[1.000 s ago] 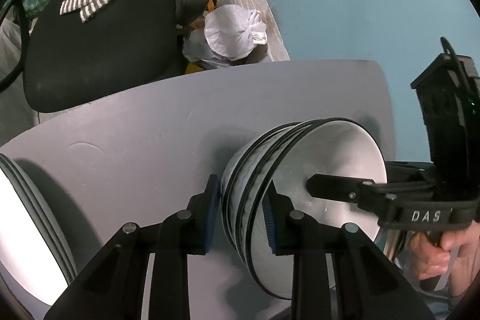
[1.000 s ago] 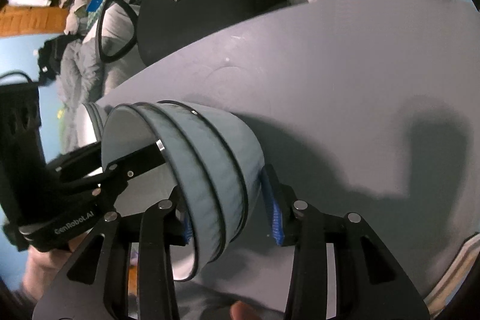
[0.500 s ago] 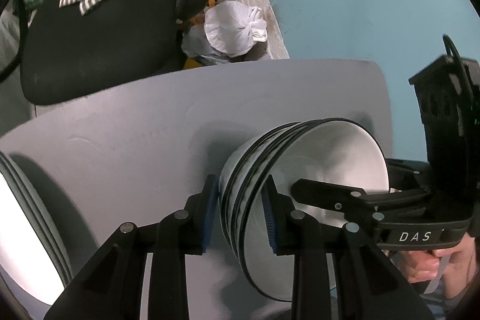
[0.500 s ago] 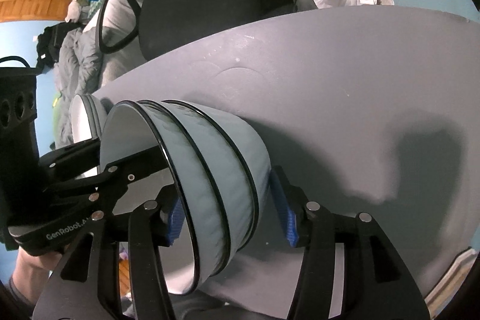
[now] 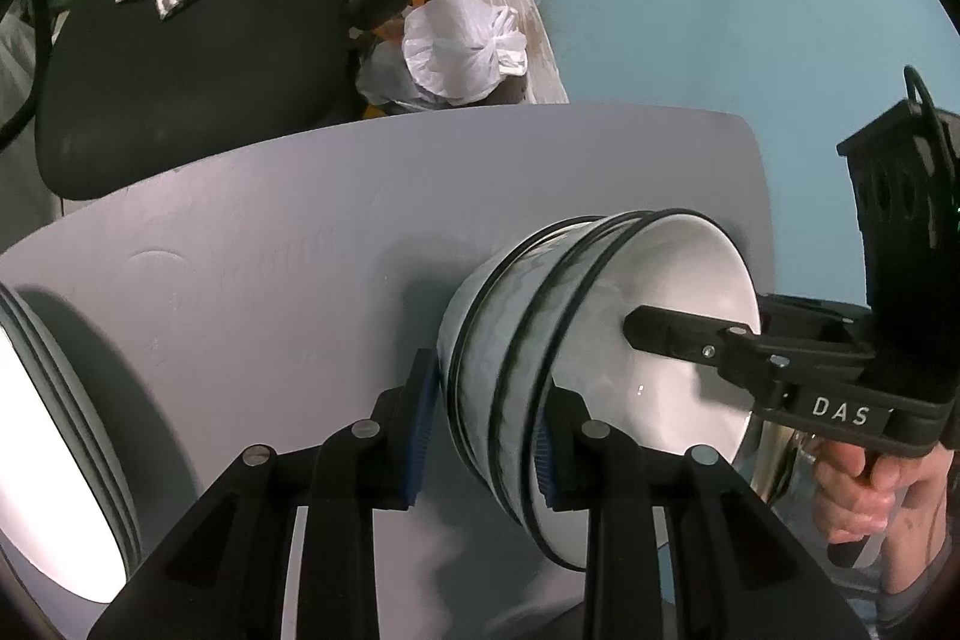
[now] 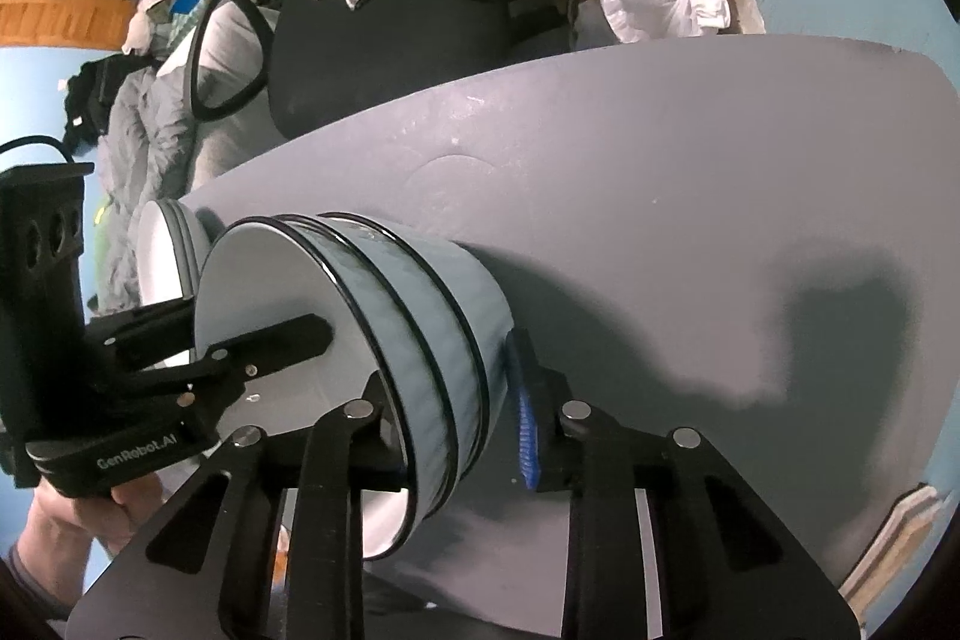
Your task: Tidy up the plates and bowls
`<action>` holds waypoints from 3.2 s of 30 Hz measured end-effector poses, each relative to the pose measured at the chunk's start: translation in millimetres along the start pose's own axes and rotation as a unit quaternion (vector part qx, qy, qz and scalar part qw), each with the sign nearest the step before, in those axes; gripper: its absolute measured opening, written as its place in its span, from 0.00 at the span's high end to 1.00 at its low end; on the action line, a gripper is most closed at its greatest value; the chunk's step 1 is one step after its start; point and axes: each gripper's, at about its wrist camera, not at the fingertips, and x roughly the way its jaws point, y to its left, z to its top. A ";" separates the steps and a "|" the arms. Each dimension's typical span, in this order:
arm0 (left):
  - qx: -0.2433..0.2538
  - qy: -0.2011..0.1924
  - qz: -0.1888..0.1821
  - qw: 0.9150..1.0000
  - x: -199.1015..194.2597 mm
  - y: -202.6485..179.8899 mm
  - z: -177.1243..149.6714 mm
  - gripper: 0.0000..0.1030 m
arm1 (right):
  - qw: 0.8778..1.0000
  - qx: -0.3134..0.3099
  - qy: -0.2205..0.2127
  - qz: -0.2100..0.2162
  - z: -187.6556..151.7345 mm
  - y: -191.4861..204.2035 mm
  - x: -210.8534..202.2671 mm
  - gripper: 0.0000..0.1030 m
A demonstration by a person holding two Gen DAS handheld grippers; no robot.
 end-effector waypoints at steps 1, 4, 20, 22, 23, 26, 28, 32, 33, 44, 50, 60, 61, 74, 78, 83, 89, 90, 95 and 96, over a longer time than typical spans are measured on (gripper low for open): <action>-0.002 0.000 -0.001 1.000 -0.2 0.7 -0.7 0.74 | 1.000 -0.002 0.001 -0.004 -0.1 0.6 -0.6 0.78; -0.018 0.001 -0.007 1.000 -1.1 5.9 -4.6 0.74 | 1.000 -0.001 0.006 -0.005 -1.2 2.2 0.7 0.78; -0.053 -0.010 0.006 0.999 -26.1 42.6 -62.3 0.75 | 0.999 -0.008 0.036 0.004 -34.2 39.8 25.5 0.78; -0.058 -0.012 0.008 0.998 -30.1 48.5 -69.6 0.75 | 0.999 -0.016 0.039 0.002 -36.1 47.1 29.0 0.78; -0.059 -0.013 0.009 0.998 -31.7 50.7 -72.7 0.75 | 0.999 -0.017 0.041 0.001 -36.8 50.3 30.7 0.78; -0.066 -0.015 0.006 0.998 -35.8 60.1 -83.4 0.75 | 0.999 -0.023 0.042 0.000 -39.2 58.3 34.9 0.78; -0.072 -0.014 0.002 0.997 -35.4 65.4 -88.0 0.75 | 0.999 -0.030 0.041 -0.004 -37.9 61.4 36.4 0.79; -0.070 -0.011 0.005 0.997 -31.2 67.8 -87.0 0.76 | 0.998 -0.043 0.037 -0.023 -35.2 66.4 37.7 0.79; -0.068 -0.010 0.009 0.998 -30.6 66.4 -86.3 0.76 | 0.998 -0.045 0.038 -0.027 -34.7 66.9 38.2 0.79; -0.049 0.004 -0.007 0.999 -20.7 70.2 -84.6 0.72 | 0.999 -0.041 0.025 -0.018 -44.5 64.4 40.6 0.79; -0.057 -0.003 -0.013 0.998 -22.1 73.0 -89.4 0.73 | 0.999 -0.024 0.020 -0.018 -49.7 56.9 33.0 0.79; -0.075 -0.002 0.002 0.997 -29.9 79.4 -109.5 0.73 | 0.999 -0.021 0.030 -0.022 -58.5 66.9 32.6 0.78; -0.080 -0.004 0.001 0.997 -32.3 82.7 -113.1 0.73 | 0.999 -0.021 0.031 -0.021 -59.3 69.5 33.4 0.78; -0.101 -0.022 0.001 0.995 -53.6 106.1 -140.7 0.73 | 0.998 -0.042 0.040 -0.022 -59.6 101.4 43.8 0.79; -0.107 -0.023 -0.001 0.994 -56.8 112.7 -141.4 0.73 | 0.998 -0.049 0.042 -0.026 -58.7 111.7 47.5 0.79; -0.111 -0.027 0.001 0.993 -60.6 116.6 -143.0 0.73 | 0.997 -0.054 0.045 -0.025 -59.3 122.3 52.5 0.79; -0.121 -0.022 0.001 0.992 -50.0 120.2 -142.7 0.73 | 0.996 -0.061 0.052 -0.031 -61.1 134.4 63.7 0.79; -0.121 -0.023 0.000 0.992 -46.6 116.8 -140.4 0.73 | 0.996 -0.060 0.054 -0.032 -61.9 135.6 65.1 0.78; -0.118 -0.022 -0.002 0.993 -37.1 110.3 -135.7 0.74 | 0.996 -0.064 0.047 -0.034 -59.5 138.5 64.6 0.79; -0.117 -0.023 -0.002 0.993 -35.5 109.9 -134.4 0.74 | 0.996 -0.064 0.047 -0.034 -59.5 137.8 64.6 0.79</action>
